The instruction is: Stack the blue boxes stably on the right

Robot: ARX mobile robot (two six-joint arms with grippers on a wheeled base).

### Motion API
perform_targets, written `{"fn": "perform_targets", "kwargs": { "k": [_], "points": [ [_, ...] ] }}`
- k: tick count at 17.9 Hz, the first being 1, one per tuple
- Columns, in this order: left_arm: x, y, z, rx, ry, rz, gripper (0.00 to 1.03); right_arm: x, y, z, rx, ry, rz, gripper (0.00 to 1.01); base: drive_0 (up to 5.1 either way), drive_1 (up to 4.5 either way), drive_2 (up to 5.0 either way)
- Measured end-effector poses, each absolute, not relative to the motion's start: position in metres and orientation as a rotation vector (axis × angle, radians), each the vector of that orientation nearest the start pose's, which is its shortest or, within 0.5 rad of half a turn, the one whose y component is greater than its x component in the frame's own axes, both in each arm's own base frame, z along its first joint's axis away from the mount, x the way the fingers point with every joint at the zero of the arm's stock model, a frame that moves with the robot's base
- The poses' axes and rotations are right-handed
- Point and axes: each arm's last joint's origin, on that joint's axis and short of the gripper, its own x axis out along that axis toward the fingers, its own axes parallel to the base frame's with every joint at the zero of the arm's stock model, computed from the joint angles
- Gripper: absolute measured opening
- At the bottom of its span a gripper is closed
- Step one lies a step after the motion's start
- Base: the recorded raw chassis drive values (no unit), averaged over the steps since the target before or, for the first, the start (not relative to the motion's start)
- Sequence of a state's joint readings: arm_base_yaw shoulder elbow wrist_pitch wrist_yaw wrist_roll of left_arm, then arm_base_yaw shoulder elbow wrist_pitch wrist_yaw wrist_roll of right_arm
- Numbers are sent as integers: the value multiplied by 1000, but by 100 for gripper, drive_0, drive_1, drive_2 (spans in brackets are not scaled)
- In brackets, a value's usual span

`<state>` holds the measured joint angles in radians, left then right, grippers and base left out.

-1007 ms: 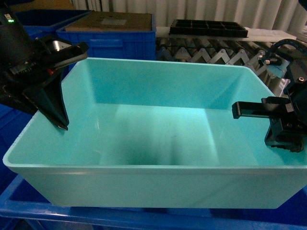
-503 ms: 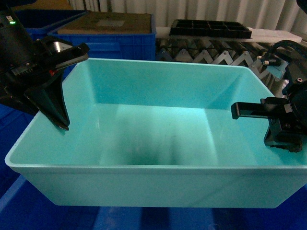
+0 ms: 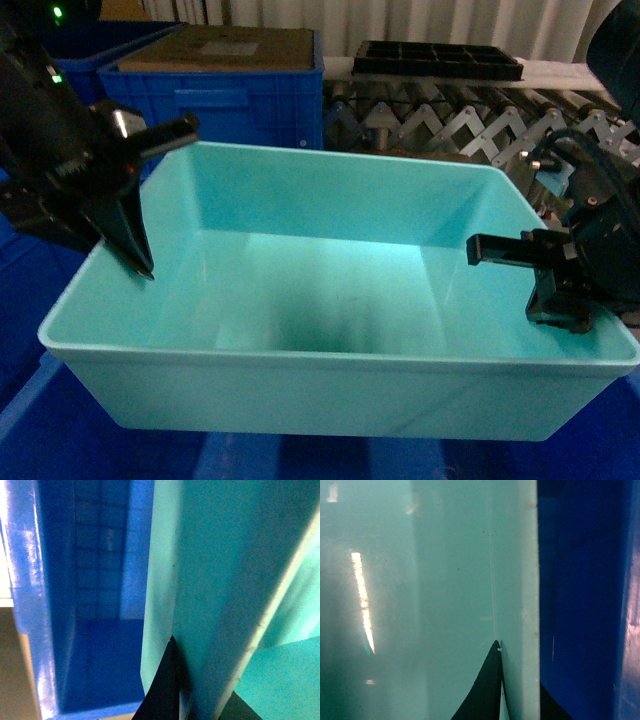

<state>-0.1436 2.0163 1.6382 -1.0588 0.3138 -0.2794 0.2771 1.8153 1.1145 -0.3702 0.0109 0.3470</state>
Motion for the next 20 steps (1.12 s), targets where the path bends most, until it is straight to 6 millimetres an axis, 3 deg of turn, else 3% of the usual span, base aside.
{"fn": "perform_targets", "kwargs": {
  "k": [2,7,9,12,13,17,20],
  "points": [
    [393,-66,176,-399,1513,-146,2,349,95,142,142,1091,54,2,0,0,0],
    [400,-69,106,-504,1525,-127,2,356,92,95,65,1104,75,2,0,0,0],
    [401,-69,98,-499,1544,-107,2,352,91,77,48,1126,95,2,0,0,0],
    [404,-69,99,-493,1567,-95,2,351,92,72,47,1138,103,4,0,0,0],
    [405,-69,101,-489,1579,-83,4,351,92,72,52,1141,109,13,0,0,0],
    [412,-73,125,-564,1551,-144,46,341,95,72,74,1200,122,54,0,0,0],
    [408,-76,128,-573,1584,-151,73,337,99,83,103,1182,141,82,0,0,0]
  ]
}}
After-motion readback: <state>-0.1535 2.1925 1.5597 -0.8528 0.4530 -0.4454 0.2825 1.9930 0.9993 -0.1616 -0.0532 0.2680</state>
